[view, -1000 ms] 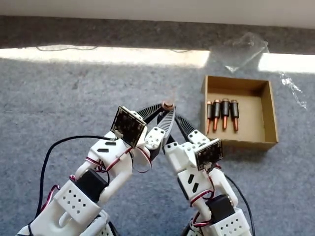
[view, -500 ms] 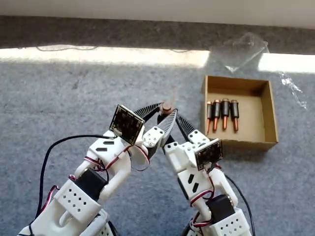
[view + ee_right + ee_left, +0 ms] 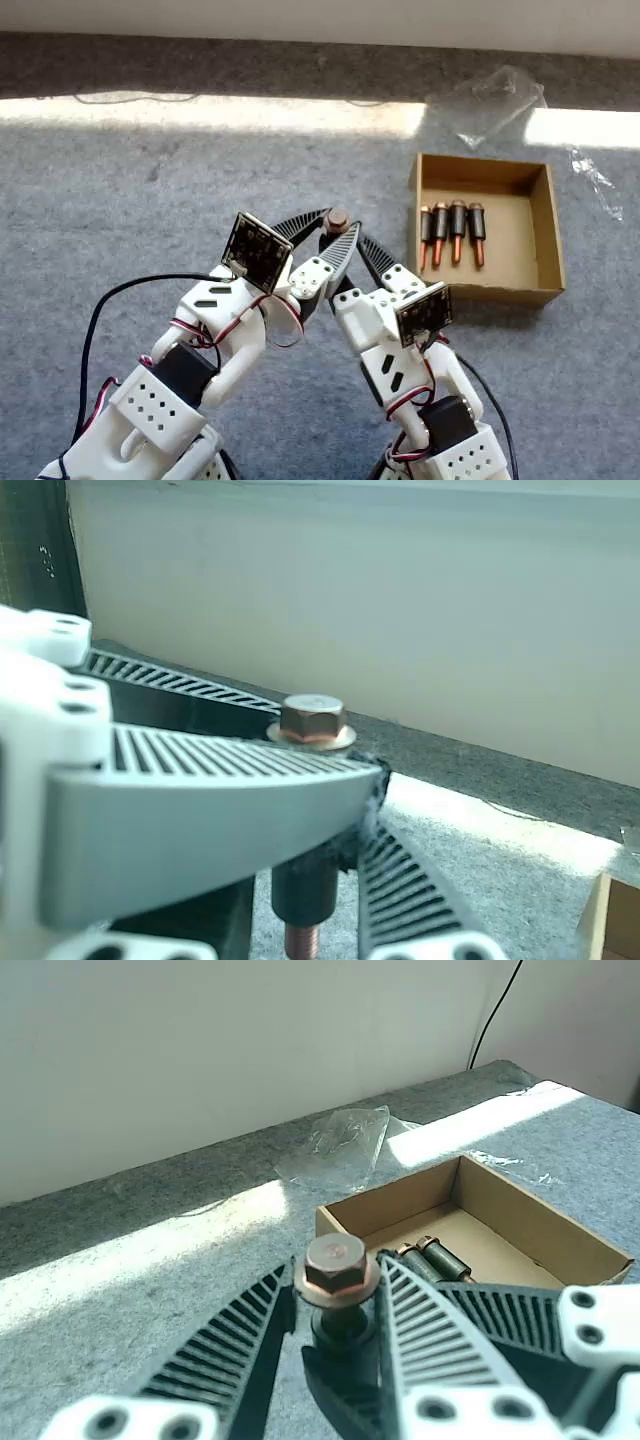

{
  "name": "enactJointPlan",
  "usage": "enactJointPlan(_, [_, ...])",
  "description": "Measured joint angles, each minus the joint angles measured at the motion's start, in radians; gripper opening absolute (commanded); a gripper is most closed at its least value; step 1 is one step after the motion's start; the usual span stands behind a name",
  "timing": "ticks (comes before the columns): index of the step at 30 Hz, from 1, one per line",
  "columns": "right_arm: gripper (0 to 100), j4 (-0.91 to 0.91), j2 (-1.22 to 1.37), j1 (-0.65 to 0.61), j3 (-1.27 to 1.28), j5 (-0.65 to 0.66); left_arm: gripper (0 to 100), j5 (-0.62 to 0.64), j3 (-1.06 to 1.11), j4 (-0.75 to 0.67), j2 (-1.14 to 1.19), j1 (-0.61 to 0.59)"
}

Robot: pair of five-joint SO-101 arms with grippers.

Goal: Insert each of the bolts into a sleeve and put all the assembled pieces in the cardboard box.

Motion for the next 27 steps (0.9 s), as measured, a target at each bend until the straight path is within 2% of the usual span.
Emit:
enactJointPlan(2, [0.5, 0.000, 0.000, 0.000, 0.000, 0.000, 14, 0.000, 0.000, 0.000, 0.000, 0.000])
enactJointPlan(6, [0.5, 0.000, 0.000, 0.000, 0.000, 0.000, 26, 0.000, 0.000, 0.000, 0.000, -0.002])
enactJointPlan(18, [0.5, 0.000, 0.000, 0.000, 0.000, 0.003, 25, -0.002, 0.000, 0.000, 0.000, -0.049])
enactJointPlan(22, [0.5, 0.000, 0.000, 0.000, 0.000, 0.003, 16, -0.002, -0.015, 0.000, 0.000, -0.055])
enactJointPlan(27, [0.5, 0.000, 0.000, 0.000, 0.000, 0.003, 6, -0.002, -0.058, 0.000, -0.061, -0.176])
